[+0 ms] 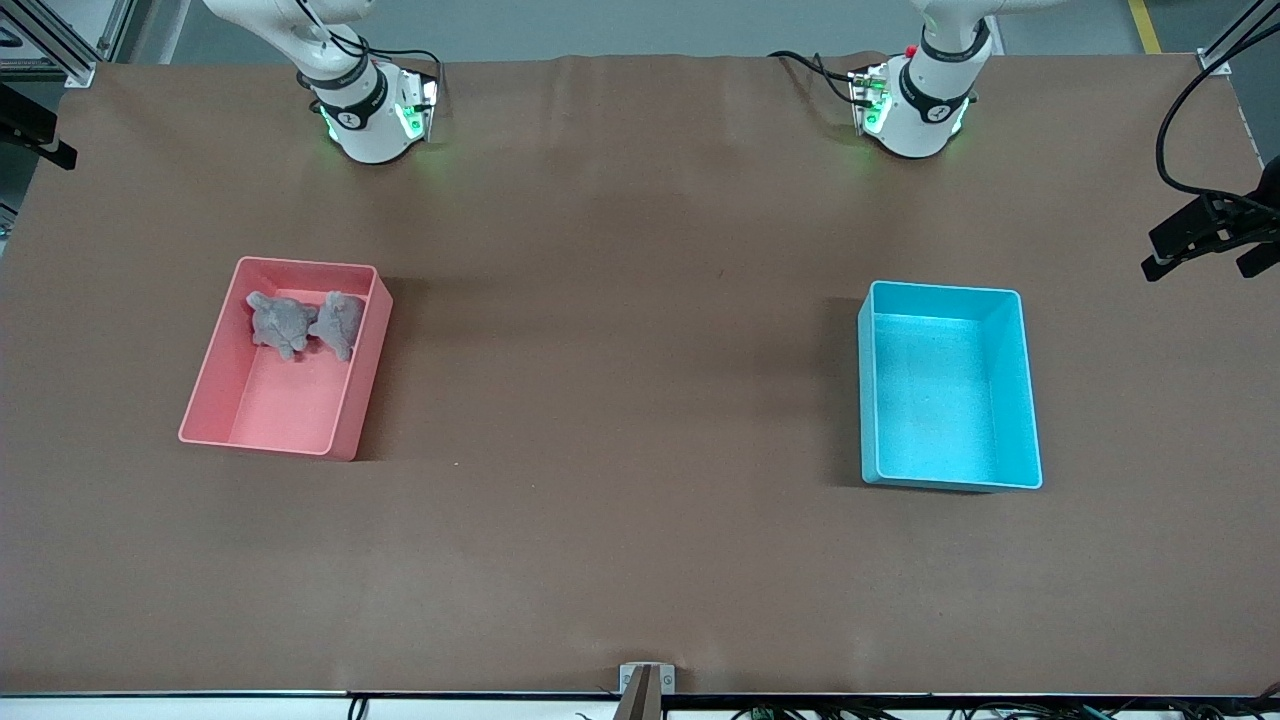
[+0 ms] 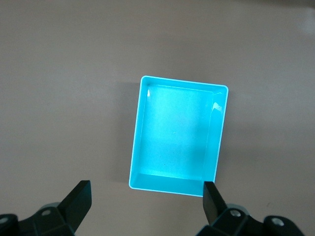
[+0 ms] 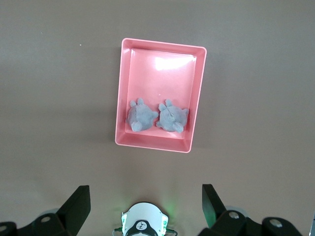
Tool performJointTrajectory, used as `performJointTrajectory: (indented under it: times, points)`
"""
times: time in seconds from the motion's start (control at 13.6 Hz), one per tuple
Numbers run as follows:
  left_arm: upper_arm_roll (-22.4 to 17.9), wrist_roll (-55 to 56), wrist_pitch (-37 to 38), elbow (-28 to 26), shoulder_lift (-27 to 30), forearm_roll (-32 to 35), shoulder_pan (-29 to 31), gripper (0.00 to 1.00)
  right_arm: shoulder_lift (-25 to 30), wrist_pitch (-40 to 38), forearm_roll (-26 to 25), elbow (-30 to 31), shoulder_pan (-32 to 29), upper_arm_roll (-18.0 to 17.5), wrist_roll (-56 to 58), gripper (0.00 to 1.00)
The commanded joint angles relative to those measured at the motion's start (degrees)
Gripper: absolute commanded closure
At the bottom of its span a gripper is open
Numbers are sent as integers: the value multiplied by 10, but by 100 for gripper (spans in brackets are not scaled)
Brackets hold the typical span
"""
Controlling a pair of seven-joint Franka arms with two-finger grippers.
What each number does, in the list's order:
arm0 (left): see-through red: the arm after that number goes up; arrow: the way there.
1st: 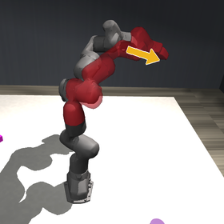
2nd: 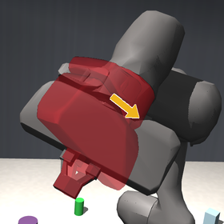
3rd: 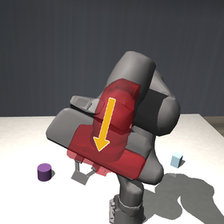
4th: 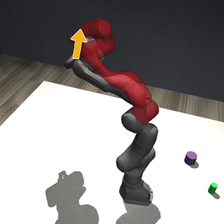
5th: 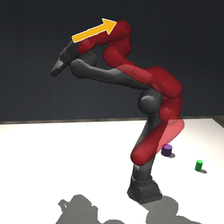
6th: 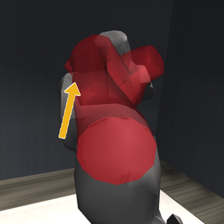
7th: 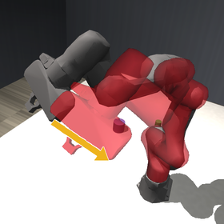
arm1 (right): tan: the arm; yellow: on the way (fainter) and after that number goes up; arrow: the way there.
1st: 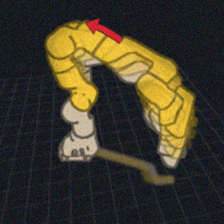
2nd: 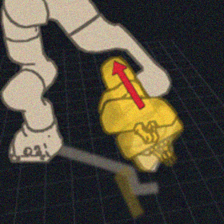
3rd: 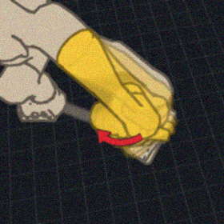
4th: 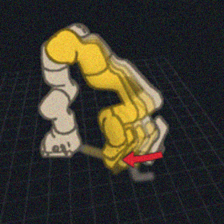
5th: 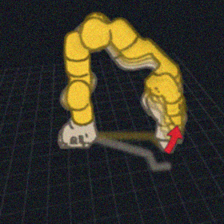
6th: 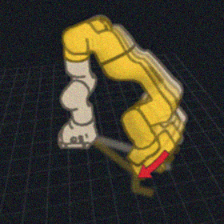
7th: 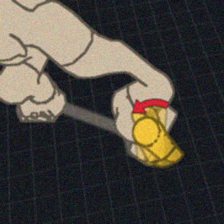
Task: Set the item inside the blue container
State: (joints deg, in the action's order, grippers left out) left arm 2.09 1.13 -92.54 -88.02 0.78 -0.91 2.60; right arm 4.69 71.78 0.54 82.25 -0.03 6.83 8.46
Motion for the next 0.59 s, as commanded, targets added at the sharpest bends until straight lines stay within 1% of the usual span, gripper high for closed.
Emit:
performJointTrajectory:
  times: [0.0,0.15,0.51]
  points:
    - [1,-6,1,8,-4,-1,3,0,5,0,-4,7,0,0,7,0]
    - [2,0,1,10,-5,-3,2,0,5,20,-4,13,-2,1,5,0]
    - [2,1,1,10,-5,-2,2,0,5,33,4,26,-5,3,-31,0]
